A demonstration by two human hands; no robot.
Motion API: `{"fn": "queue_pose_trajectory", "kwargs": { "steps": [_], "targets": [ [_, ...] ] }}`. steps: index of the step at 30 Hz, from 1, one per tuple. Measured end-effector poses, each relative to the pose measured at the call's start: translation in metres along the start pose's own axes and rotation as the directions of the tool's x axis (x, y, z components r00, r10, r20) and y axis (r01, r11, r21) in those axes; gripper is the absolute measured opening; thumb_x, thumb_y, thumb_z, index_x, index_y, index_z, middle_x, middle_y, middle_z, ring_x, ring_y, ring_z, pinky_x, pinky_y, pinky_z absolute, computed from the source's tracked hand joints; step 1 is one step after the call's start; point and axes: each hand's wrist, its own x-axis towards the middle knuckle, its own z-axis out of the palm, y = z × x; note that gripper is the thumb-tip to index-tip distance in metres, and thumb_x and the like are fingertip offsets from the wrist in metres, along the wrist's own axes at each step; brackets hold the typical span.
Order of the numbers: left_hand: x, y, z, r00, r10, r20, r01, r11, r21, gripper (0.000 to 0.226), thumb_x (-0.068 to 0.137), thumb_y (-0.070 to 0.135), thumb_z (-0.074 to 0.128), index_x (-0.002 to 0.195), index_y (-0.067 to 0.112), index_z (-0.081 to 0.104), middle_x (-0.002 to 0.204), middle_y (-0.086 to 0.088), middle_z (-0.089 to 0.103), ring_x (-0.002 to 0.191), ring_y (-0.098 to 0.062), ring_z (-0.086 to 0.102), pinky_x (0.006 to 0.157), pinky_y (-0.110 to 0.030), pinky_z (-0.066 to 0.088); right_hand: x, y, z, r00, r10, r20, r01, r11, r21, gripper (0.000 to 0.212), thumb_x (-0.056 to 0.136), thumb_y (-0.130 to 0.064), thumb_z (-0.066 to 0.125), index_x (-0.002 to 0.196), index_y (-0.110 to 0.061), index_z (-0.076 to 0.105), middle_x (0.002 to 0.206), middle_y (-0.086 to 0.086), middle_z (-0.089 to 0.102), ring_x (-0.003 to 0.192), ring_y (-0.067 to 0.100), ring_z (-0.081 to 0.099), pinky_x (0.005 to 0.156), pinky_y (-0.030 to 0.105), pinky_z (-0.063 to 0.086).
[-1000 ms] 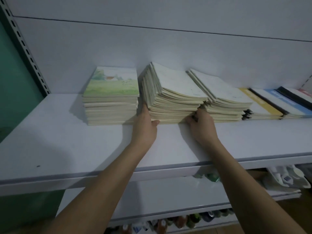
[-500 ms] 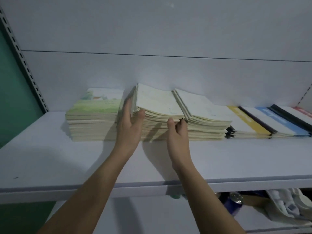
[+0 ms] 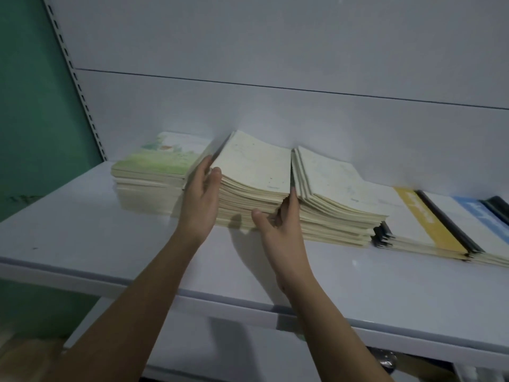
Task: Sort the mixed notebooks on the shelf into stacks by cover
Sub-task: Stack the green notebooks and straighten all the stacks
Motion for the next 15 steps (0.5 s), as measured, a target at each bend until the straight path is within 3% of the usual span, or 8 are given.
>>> {"fn": "queue_pose_trajectory", "kwargs": {
  "steps": [2,5,7,9,11,12,13,15],
  "targets": [
    [0.000,-0.002,0.000,1.000,0.020,-0.005,-0.020,1.000,0.018,0.037,0.104,0.035,0.037,0.139,0.029,0.047,0.128,0.020,0.048,0.113,0.008,0.044,0.079,0.005,0.030,0.001,0.000,0.002,1.000,-0.013,-0.013,0.013,0.999,-0.053,0.086,0.088,-0.036,0.065,0.151,-0.046,0.007,0.154,-0.027,0.023,0.141,-0.003,0.025,0.118,0.037,0.026],
    [0.000,-0.008,0.000,0.999,0.010,-0.038,-0.008,0.999,0.050,0.034,0.104,0.039,0.034,0.126,0.023,0.055,0.118,0.011,0.059,0.109,-0.009,0.055,0.084,-0.020,0.036,0.008,-0.001,0.006,0.999,-0.029,-0.033,0.023,0.986,-0.166,0.082,0.086,-0.042,0.063,0.152,-0.042,0.014,0.150,-0.022,0.037,0.137,0.003,0.037,0.113,0.041,0.036],
    [0.002,-0.010,-0.001,0.999,-0.015,-0.028,0.016,0.999,0.029,0.037,0.104,0.040,0.034,0.133,0.024,0.050,0.120,0.013,0.056,0.111,-0.008,0.052,0.083,-0.019,0.036,0.008,-0.002,0.007,0.999,-0.038,-0.007,0.036,0.977,-0.209,0.076,0.087,-0.042,0.060,0.151,-0.041,0.018,0.147,-0.023,0.040,0.136,0.004,0.039,0.112,0.041,0.037],
    [-0.002,-0.007,-0.004,1.000,0.012,-0.022,-0.012,1.000,-0.008,0.043,0.104,0.036,0.037,0.145,0.025,0.038,0.138,0.013,0.047,0.126,-0.004,0.043,0.096,-0.018,0.037,0.002,-0.002,0.003,1.000,-0.016,0.021,0.020,0.970,-0.241,0.068,0.091,-0.041,0.057,0.150,-0.038,0.024,0.145,-0.021,0.044,0.133,0.003,0.042,0.111,0.040,0.039],
    [-0.022,-0.001,-0.006,0.982,0.167,-0.093,-0.171,0.985,-0.037,0.050,0.103,0.026,0.043,0.150,0.024,0.028,0.154,0.009,0.032,0.141,-0.004,0.030,0.114,-0.027,0.030,-0.016,-0.003,-0.007,1.000,-0.016,0.007,0.017,0.954,-0.299,0.051,0.095,-0.036,0.054,0.143,-0.034,0.041,0.139,-0.018,0.051,0.126,0.001,0.049,0.104,0.032,0.045],
    [-0.038,0.002,-0.005,0.956,0.268,-0.124,-0.274,0.961,-0.038,0.050,0.102,0.019,0.045,0.149,0.023,0.030,0.155,0.009,0.032,0.142,-0.004,0.028,0.115,-0.026,0.028,-0.027,-0.003,-0.013,0.999,-0.037,-0.025,0.027,0.947,-0.319,0.040,0.096,-0.031,0.054,0.135,-0.033,0.051,0.132,-0.018,0.057,0.120,-0.001,0.053,0.097,0.026,0.048],
    [-0.055,0.004,0.000,0.932,0.347,-0.105,-0.353,0.934,-0.044,0.049,0.100,0.012,0.046,0.147,0.021,0.033,0.152,0.010,0.036,0.141,-0.002,0.030,0.114,-0.021,0.028,-0.038,-0.006,-0.019,0.994,-0.077,-0.078,0.048,0.946,-0.321,0.029,0.096,-0.025,0.054,0.124,-0.032,0.060,0.122,-0.019,0.063,0.112,-0.001,0.058,0.090,0.024,0.051],
    [-0.086,0.007,0.017,0.916,0.388,0.103,-0.382,0.921,-0.075,0.047,0.098,0.010,0.047,0.144,0.018,0.039,0.146,0.019,0.039,0.137,0.005,0.033,0.108,-0.009,0.026,-0.045,-0.011,-0.038,0.956,-0.177,-0.232,0.094,0.940,-0.328,0.021,0.096,-0.014,0.052,0.103,-0.027,0.067,0.101,-0.017,0.068,0.096,0.004,0.065,0.079,0.029,0.055]
  ]
}}
